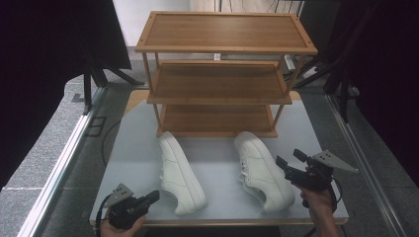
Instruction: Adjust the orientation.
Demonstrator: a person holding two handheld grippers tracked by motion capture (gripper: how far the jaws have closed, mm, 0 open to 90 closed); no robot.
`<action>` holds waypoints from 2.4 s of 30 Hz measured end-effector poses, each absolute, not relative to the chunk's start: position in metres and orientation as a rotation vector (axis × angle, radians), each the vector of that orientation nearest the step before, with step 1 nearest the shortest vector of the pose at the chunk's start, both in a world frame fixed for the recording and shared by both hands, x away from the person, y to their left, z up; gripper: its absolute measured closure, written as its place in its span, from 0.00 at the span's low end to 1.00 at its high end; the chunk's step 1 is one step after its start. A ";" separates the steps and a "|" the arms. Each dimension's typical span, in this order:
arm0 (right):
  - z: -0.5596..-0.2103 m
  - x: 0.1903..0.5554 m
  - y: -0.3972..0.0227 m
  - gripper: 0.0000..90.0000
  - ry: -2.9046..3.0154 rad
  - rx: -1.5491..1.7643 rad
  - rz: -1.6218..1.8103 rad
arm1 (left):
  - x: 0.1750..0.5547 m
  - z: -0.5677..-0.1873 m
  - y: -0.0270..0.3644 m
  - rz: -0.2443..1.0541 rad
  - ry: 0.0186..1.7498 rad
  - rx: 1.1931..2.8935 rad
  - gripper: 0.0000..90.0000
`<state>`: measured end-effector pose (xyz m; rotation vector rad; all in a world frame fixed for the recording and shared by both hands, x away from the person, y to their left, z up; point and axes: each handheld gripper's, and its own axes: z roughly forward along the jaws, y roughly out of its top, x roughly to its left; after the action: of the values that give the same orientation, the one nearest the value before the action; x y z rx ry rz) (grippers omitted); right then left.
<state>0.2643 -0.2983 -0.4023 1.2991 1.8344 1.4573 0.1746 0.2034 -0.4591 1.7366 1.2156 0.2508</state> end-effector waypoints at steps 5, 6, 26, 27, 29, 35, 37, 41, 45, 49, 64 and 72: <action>-0.401 0.267 -0.296 0.26 1.838 1.304 1.447 | 0.169 -0.471 0.191 0.202 1.196 1.796 1.00; -0.401 0.267 -0.296 0.26 1.838 1.304 1.447 | 0.170 -0.474 0.188 0.189 1.193 1.809 1.00; -0.401 0.264 -0.299 0.27 1.822 1.321 1.421 | 0.199 -0.460 0.148 0.193 1.079 1.936 1.00; -0.402 0.264 -0.299 0.27 1.820 1.324 1.422 | 0.203 -0.459 0.145 0.202 1.074 1.942 1.00; -0.402 0.264 -0.299 0.26 1.819 1.332 1.421 | 0.206 -0.458 0.143 0.203 1.074 1.944 1.00; -0.406 0.265 -0.307 0.26 1.791 1.377 1.417 | 0.221 -0.455 0.131 0.196 1.053 1.945 1.00; -0.406 0.265 -0.308 0.26 1.786 1.381 1.416 | 0.224 -0.455 0.128 0.199 1.045 1.953 1.00; -0.405 0.265 -0.311 0.26 1.763 1.392 1.411 | 0.239 -0.455 0.109 0.181 1.019 1.986 1.00; -0.407 0.264 -0.315 0.26 1.754 1.416 1.405 | 0.249 -0.456 0.091 0.166 1.000 2.022 1.00; -0.411 0.264 -0.320 0.26 1.735 1.457 1.399 | 0.255 -0.451 0.076 0.119 0.938 1.964 1.00; -0.412 0.263 -0.327 0.27 1.710 1.495 1.411 | 0.265 -0.449 0.050 0.164 0.939 2.048 0.97; -0.415 0.263 -0.323 0.27 1.744 1.497 1.386 | 0.266 -0.452 0.048 0.206 0.938 2.090 1.00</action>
<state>0.2633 -0.3229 -0.4149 1.4965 1.7440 1.3864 0.2659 0.0484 -0.4522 2.0898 0.9377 0.2058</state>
